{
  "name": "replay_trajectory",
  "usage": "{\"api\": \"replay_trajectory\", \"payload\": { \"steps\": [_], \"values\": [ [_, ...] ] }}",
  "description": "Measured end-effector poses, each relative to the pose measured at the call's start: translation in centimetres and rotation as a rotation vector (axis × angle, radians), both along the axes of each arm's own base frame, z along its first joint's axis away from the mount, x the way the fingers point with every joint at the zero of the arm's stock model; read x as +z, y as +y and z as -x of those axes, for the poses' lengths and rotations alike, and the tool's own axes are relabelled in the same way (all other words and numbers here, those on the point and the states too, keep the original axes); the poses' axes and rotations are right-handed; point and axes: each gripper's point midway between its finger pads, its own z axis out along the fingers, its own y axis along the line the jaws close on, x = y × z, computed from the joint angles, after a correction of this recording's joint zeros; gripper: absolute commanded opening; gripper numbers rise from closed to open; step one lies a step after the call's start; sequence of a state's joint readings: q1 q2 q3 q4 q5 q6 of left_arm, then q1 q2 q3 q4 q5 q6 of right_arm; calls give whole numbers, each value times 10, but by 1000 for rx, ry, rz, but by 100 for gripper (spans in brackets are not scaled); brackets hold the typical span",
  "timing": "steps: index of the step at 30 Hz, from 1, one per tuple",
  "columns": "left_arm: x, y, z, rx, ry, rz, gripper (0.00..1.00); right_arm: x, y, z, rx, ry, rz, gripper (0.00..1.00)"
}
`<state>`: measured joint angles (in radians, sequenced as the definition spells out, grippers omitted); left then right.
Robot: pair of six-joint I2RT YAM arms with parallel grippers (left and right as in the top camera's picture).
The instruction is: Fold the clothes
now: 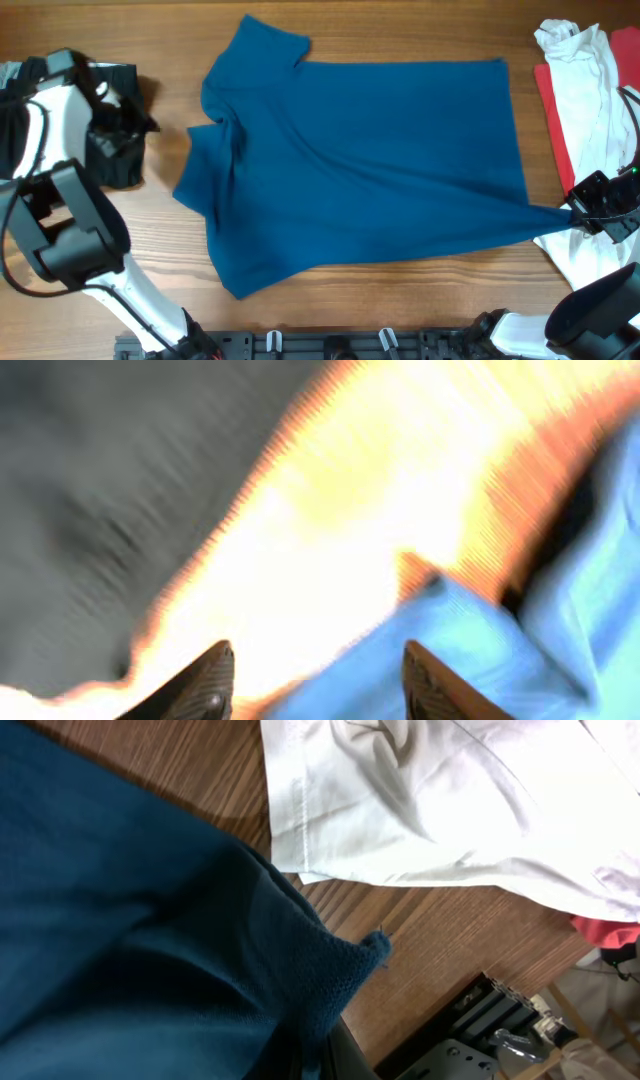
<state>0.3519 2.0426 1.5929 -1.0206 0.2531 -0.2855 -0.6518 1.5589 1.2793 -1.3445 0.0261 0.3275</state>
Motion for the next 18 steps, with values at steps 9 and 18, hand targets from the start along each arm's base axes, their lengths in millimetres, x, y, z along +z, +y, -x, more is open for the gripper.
{"api": "replay_trajectory", "payload": {
  "steps": [9,18],
  "values": [
    [-15,-42,-12,-125,-34,28,62,0,1,-1,17,-5,-8,4],
    [-45,-80,-27,-254,-57,65,55,0,3,-2,18,-12,-16,4]
  ]
}}
